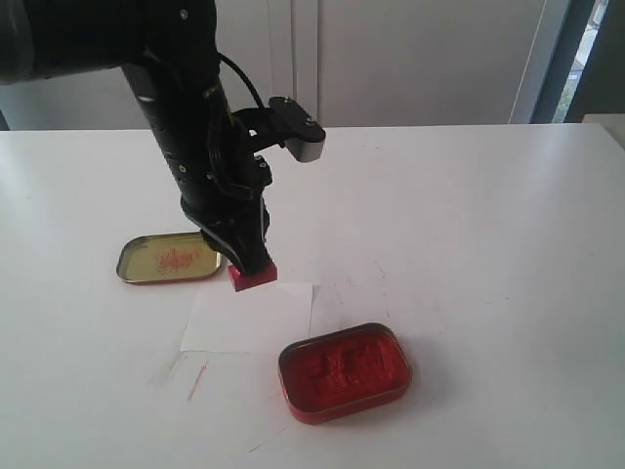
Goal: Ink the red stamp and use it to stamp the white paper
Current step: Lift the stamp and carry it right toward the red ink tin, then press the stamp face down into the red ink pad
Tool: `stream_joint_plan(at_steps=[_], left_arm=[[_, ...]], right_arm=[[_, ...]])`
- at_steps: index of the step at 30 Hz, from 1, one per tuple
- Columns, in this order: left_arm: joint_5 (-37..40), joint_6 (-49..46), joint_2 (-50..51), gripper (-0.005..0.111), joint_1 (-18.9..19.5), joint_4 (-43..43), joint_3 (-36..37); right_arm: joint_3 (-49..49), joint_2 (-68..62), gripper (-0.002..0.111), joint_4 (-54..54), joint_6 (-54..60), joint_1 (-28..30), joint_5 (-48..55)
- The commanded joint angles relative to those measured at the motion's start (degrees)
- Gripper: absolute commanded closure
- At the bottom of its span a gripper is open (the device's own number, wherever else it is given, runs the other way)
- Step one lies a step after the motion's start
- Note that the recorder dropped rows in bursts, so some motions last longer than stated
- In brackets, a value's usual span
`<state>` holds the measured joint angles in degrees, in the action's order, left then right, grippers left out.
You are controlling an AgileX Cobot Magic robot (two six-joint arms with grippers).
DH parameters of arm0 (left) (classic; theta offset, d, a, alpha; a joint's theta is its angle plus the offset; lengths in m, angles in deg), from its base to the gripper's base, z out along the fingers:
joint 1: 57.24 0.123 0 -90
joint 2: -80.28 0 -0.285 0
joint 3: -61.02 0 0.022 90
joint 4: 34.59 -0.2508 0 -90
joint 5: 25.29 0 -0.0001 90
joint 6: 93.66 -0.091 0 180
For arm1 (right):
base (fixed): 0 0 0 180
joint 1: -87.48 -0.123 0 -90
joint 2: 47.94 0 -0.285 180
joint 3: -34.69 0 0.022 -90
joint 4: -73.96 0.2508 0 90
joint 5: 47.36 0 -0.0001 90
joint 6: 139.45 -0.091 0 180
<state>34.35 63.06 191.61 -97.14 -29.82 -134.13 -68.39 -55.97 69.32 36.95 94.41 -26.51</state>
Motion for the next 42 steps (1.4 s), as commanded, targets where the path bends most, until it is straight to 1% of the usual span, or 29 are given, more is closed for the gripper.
stream_joint_plan(at_steps=[1,7,17,27,42], left_arm=[[-0.84,2.56,-0.76,0.107,-2.36,0.26,0.39],[-2.18,4.11,-0.51,0.107,-4.2,0.26,0.39],[-2.71,4.23,2.52,0.107,-4.34,2.83,0.61],[-5.67,4.23,6.34,0.107,-8.0,2.69,0.61],[-10.14,5.63,10.46,0.107,-9.41,5.22,0.61]], right_arm=[[0.29,0.24,0.108,0.13,-0.13,-0.11,-0.86],[0.29,0.24,0.108,0.13,-0.13,-0.11,-0.86],[0.29,0.24,0.108,0.13,-0.13,-0.11,-0.86],[0.29,0.24,0.108,0.13,-0.13,-0.11,-0.86],[0.29,0.24,0.108,0.13,-0.13,-0.11,-0.86]])
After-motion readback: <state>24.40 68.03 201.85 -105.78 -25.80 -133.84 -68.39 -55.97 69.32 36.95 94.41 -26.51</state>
